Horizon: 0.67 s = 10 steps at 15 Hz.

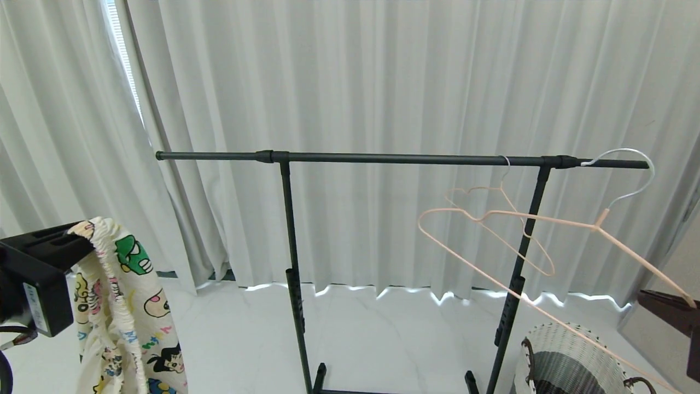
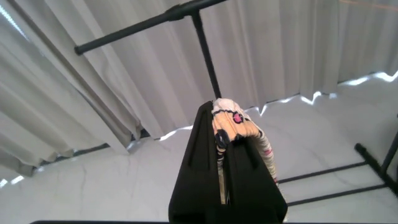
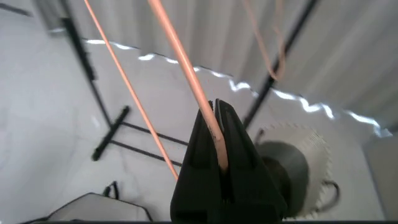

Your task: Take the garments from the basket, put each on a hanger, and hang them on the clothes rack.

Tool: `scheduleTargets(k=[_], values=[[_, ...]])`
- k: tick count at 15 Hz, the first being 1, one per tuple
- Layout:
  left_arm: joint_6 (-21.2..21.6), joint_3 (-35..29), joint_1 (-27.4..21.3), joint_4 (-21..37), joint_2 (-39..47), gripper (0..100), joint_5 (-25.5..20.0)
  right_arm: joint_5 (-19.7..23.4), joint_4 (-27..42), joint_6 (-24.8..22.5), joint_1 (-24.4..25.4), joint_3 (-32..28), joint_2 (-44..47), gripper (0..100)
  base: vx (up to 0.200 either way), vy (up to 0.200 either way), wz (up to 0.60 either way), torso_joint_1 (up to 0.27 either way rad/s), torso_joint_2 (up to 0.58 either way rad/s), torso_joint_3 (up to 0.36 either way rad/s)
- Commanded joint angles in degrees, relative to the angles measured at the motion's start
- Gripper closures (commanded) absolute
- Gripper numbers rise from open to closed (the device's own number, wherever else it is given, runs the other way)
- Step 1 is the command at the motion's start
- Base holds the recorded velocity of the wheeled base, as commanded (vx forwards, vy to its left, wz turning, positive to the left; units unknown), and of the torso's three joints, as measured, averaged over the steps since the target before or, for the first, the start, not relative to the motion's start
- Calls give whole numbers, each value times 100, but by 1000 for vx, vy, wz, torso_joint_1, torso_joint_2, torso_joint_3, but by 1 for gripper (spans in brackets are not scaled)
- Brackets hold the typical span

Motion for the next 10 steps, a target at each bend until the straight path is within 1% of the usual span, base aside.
scheduleTargets(k=[1, 2, 4, 5, 6, 7, 8, 9, 10], values=[[135, 122, -20, 0, -49, 100, 3, 1, -15, 15, 838, 12, 26, 100, 0, 0, 0, 0, 0, 0], [170, 175, -73, 0, -49, 100, -5, 1, -6, 15, 1172, 12, 43, 100, 0, 0, 0, 0, 0, 0], [47, 184, -248, 0, 21, 100, 3, -25, -15, 15, 1699, 12, 175, 100, 0, 0, 0, 0, 0, 0], [-103, 175, -266, 0, 118, 100, 12, -25, -15, 15, 1849, 12, 272, 100, 0, 0, 0, 0, 0, 0], [-340, 149, -310, 0, 241, 100, 65, -34, -76, 15, 2024, 3, 395, 100, 0, 0, 0, 0, 0, 0], [-586, 149, -328, 18, 408, 100, 241, -34, -261, 15, 2262, 3, 562, 100, 0, 0, 0, 0, 0, 0], [-683, 184, -310, 26, 505, 100, 390, -34, -349, 23, 2385, 3, 667, 100, 0, 0, 0, 0, 0, 0], [-1043, 263, -336, 26, 812, 100, 759, -34, -595, 23, 2780, 3, 957, 100, 0, 0, 0, 0, 0, 0], [-1263, 245, -433, 26, 962, 100, 873, -34, -788, 50, 3026, -15, 1203, 100, 0, 0, 0, 0, 0, 0]])
